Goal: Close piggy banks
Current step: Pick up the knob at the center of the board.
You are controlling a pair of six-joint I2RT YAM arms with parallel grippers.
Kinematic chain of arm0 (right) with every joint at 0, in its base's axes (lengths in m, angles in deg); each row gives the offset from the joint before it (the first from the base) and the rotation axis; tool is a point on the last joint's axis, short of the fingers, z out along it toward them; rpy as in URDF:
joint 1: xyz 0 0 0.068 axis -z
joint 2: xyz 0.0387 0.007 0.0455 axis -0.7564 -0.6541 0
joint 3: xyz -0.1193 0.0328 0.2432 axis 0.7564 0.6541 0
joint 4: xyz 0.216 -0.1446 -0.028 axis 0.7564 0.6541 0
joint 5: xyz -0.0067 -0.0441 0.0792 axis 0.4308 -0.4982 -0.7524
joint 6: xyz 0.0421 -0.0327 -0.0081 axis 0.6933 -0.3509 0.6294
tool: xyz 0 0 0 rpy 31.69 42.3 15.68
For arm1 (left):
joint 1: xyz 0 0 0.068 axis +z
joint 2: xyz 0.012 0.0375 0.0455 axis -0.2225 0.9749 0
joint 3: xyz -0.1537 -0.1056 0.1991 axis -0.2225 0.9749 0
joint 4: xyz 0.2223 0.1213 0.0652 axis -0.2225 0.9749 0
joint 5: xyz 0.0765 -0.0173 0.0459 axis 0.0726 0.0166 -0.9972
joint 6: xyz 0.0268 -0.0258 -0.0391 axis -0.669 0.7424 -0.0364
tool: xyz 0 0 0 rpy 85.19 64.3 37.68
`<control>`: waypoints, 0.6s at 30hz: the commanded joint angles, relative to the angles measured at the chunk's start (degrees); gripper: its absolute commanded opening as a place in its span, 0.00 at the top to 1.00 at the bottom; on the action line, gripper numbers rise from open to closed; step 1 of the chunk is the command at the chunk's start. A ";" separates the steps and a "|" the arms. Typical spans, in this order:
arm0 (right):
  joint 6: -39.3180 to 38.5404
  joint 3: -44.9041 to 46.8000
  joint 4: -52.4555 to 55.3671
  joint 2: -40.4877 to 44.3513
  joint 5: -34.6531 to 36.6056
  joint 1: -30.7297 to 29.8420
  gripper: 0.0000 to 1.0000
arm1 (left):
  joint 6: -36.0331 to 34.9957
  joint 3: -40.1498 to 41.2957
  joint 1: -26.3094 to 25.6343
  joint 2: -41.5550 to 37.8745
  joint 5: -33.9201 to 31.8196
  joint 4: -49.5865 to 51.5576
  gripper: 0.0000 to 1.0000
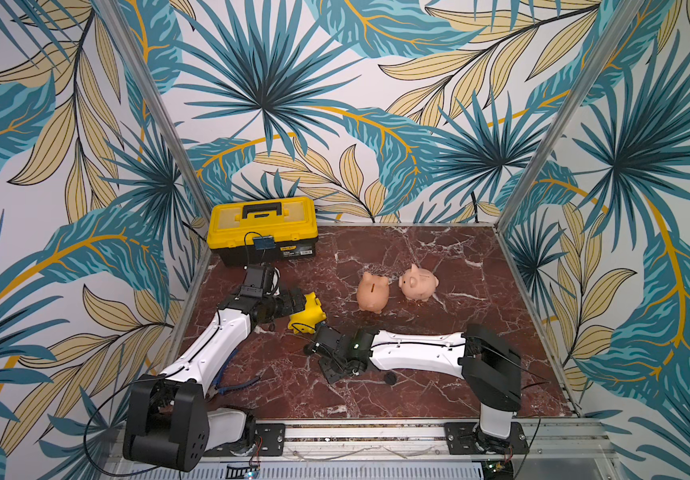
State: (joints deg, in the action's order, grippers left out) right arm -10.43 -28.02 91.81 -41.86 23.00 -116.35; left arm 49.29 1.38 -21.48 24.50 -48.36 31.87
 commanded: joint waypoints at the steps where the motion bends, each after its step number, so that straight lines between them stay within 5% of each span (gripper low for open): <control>1: -0.21 -1.20 2.90 -1.23 1.85 -0.25 0.68 | -1.12 0.59 0.45 -1.29 -0.41 -0.34 0.00; 18: -0.42 -3.07 5.94 -5.04 1.73 -0.30 0.77 | -1.46 0.90 0.45 -1.03 -0.63 -0.56 0.01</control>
State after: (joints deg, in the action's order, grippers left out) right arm -10.47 -30.23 95.24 -45.69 24.22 -116.33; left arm 48.70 1.40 -21.46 24.39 -48.38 31.85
